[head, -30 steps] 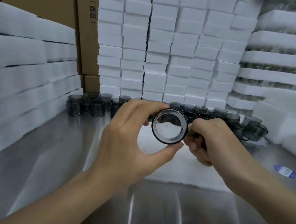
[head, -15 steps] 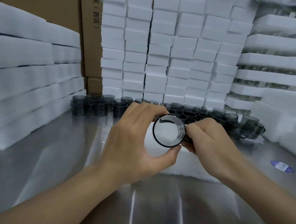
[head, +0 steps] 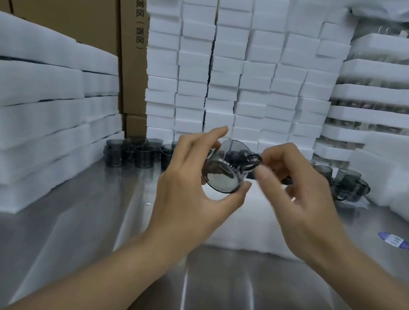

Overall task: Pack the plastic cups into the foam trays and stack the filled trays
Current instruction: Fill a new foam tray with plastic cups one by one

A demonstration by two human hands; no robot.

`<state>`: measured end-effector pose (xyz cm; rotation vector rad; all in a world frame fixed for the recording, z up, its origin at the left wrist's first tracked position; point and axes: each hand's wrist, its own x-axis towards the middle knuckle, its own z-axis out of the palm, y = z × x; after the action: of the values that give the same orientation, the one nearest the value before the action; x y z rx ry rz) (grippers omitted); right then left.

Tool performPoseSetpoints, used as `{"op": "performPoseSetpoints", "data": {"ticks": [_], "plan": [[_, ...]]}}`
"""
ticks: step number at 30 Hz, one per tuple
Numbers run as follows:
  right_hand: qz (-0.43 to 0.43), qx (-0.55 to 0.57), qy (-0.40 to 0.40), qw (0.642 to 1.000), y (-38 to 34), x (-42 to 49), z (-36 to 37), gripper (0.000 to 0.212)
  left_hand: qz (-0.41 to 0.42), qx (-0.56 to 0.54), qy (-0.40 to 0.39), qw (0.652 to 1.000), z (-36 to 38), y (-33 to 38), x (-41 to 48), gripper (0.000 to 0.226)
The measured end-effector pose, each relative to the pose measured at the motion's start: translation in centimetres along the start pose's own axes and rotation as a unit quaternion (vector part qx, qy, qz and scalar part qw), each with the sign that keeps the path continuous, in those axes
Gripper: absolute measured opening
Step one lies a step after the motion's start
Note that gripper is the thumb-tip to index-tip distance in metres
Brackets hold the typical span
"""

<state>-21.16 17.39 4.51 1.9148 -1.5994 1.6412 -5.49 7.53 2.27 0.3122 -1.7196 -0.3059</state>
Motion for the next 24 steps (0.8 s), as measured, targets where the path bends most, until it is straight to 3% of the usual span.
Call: {"op": "performPoseSetpoints", "data": {"ticks": [4,10,16,24], "plan": [[-0.027,-0.062,-0.022,0.997,0.3,-0.5,0.9,0.046,-0.013,-0.026,0.008,1.000,0.3,-0.1,0.0,0.077],[-0.055,-0.097,0.037,0.993,-0.1,-0.2,0.7,0.047,0.005,-0.027,-0.064,0.998,0.1,-0.7,0.1,0.094],[-0.106,-0.170,0.018,0.980,-0.1,0.4,-0.7,0.059,0.042,0.052,-0.100,0.993,-0.9,-1.3,0.9,0.075],[-0.119,-0.189,-0.046,0.974,1.2,0.6,-1.4,0.057,-0.057,0.006,-0.115,0.992,-1.1,-2.0,0.8,0.068]]}}
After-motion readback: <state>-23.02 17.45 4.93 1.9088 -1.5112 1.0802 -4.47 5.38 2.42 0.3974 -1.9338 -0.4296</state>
